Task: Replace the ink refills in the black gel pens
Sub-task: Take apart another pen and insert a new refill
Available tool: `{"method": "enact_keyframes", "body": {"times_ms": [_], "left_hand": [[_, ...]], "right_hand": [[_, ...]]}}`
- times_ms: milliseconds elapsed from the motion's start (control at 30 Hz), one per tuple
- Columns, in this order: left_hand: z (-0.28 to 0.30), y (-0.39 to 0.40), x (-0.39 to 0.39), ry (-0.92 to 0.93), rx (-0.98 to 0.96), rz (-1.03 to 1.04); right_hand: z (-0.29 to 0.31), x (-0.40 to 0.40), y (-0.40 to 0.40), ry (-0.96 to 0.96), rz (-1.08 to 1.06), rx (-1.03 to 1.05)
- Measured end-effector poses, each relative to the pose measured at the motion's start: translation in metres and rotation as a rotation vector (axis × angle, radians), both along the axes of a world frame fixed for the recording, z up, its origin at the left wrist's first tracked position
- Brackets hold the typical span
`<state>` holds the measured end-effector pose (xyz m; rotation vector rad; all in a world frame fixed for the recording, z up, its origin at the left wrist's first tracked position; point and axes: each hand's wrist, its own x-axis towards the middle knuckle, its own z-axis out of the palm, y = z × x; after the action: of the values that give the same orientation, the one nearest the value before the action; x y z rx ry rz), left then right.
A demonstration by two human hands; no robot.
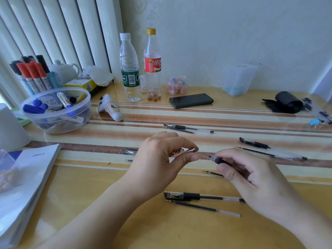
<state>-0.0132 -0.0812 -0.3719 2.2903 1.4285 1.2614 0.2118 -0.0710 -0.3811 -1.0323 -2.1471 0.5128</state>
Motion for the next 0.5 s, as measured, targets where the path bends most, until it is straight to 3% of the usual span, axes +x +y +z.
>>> {"method": "enact_keyframes", "body": {"times_ms": [500], "left_hand": [[-0.0016,-0.0036,0.0043,0.094,-0.063,-0.1]], "right_hand": [[0.0033,-0.0029,-0.0021,-0.08,0.026,0.05]]}}
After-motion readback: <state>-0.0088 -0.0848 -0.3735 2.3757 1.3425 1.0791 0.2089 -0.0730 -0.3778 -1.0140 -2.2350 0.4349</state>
